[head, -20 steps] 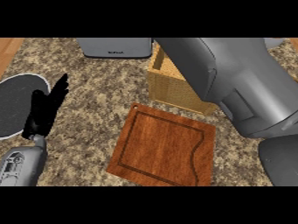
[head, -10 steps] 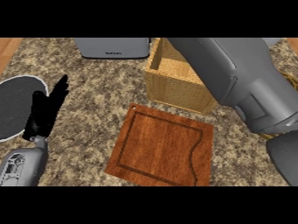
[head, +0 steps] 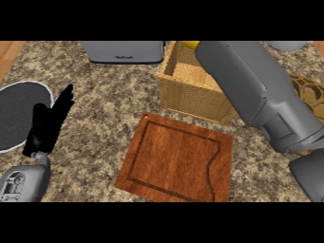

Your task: Pick the lemon from the cutting board and place it in the basket

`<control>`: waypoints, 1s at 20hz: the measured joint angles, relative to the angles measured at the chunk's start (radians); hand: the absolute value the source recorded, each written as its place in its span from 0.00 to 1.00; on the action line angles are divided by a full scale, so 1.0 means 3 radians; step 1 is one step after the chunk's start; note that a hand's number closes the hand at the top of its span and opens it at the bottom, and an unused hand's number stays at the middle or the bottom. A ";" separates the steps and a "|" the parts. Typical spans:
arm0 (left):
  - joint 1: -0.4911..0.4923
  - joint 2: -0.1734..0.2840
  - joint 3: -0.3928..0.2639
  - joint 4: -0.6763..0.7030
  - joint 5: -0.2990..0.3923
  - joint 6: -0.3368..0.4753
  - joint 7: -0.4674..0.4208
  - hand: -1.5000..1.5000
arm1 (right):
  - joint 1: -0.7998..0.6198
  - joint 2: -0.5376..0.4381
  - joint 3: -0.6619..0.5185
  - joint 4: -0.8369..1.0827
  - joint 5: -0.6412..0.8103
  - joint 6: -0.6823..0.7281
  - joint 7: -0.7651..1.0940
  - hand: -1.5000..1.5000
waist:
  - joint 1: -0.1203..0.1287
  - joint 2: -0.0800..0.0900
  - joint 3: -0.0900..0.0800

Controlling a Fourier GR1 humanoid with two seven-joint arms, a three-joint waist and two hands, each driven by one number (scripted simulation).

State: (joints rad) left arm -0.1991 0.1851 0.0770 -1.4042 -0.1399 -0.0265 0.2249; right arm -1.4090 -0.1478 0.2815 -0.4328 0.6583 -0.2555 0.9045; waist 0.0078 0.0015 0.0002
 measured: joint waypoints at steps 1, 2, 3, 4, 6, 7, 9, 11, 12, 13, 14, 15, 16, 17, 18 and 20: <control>-0.0039 0.0007 0.0006 -0.0002 0.0005 -0.0006 0.0034 0.50 | 0.0037 0.0012 -0.0044 -0.0015 -0.0019 -0.0062 -0.0013 0.00 | 0.0002 0.0002 0.0000; -0.0044 0.0024 0.0021 -0.0024 0.0015 -0.0014 0.0057 0.50 | 0.0137 0.0013 -0.0069 -0.0071 -0.0031 -0.0141 -0.0062 0.00 | -0.0004 -0.0002 0.0000; -0.0061 0.0003 0.0015 0.0050 -0.0010 0.0010 0.0008 0.50 | 0.0165 0.0039 -0.0092 -0.0120 -0.0035 -0.0193 -0.0058 0.00 | -0.0011 0.0000 0.0001; -0.0056 0.0008 0.0012 0.0010 -0.0008 0.0002 0.0040 0.50 | 0.0233 0.0041 -0.0114 -0.0133 -0.0031 -0.0275 -0.0119 0.00 | -0.0003 0.0000 -0.0001; -0.0036 0.0037 0.0030 -0.0010 0.0007 -0.0030 0.0034 0.50 | 0.0315 0.0039 -0.0153 -0.0199 -0.0017 -0.0403 -0.0192 0.00 | 0.0001 0.0001 0.0000; -0.0034 0.0021 0.0020 -0.0005 -0.0007 -0.0014 0.0023 0.50 | 0.0357 0.0054 -0.0159 -0.0243 0.0006 -0.0491 -0.0210 0.00 | -0.0001 0.0000 0.0000; -0.0053 0.0034 0.0039 0.0013 0.0014 -0.0038 0.0022 0.50 | 0.0421 0.0038 -0.0180 -0.0323 0.0051 -0.0685 -0.0263 0.00 | -0.0005 0.0000 0.0000; -0.0051 0.0018 0.0027 0.0004 0.0019 -0.0047 0.0030 0.50 | 0.0474 0.0019 -0.0214 -0.0378 0.0105 -0.0916 -0.0297 0.00 | -0.0002 0.0000 0.0000; -0.0051 0.0002 0.0020 0.0006 0.0011 -0.0032 0.0029 0.50 | 0.0485 -0.0008 -0.0222 -0.0419 0.0144 -0.1002 -0.0287 0.00 | -0.0009 -0.0002 0.0000; -0.0052 0.0001 0.0023 0.0019 -0.0004 -0.0016 0.0021 0.50 | 0.0518 -0.0033 -0.0224 -0.0478 0.0184 -0.1078 -0.0279 0.00 | -0.0020 -0.0006 -0.0001; -0.0039 0.0001 0.0027 0.0000 -0.0003 -0.0010 0.0048 0.50 | 0.0536 -0.0069 -0.0224 -0.0533 0.0233 -0.1131 -0.0247 0.00 | -0.0027 -0.0011 -0.0001; -0.0054 0.0014 0.0047 0.0022 0.0004 -0.0013 0.0056 0.50 | 0.0551 -0.0096 -0.0234 -0.0595 0.0274 -0.1196 -0.0205 0.00 | -0.0039 -0.0015 -0.0001; -0.0043 0.0012 0.0043 -0.0002 0.0000 -0.0009 0.0073 0.50 | 0.0594 -0.0134 -0.0244 -0.0656 0.0317 -0.1255 -0.0170 0.00 | -0.0047 -0.0020 -0.0001; -0.0022 0.0009 0.0043 -0.0034 0.0009 -0.0014 0.0095 0.50 | 0.0664 -0.0192 -0.0273 -0.0731 0.0326 -0.1287 -0.0155 0.00 | -0.0057 -0.0026 -0.0001; -0.0020 0.0003 0.0048 -0.0024 0.0002 0.0003 0.0083 0.50 | 0.0716 -0.0234 -0.0294 -0.0817 0.0348 -0.1308 -0.0112 0.00 | -0.0071 -0.0029 0.0000; 0.0006 0.0007 0.0062 -0.0048 0.0009 0.0007 0.0100 0.50 | 0.0821 -0.0302 -0.0338 -0.1023 0.0383 -0.1323 0.0018 0.00 | -0.0099 -0.0042 0.0000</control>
State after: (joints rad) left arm -0.1973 0.1872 0.0954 -1.4187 -0.1374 -0.0243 0.2550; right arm -1.1625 -0.2384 0.1799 -0.7396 0.7732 -0.6523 0.9098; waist -0.0219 -0.0111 0.0001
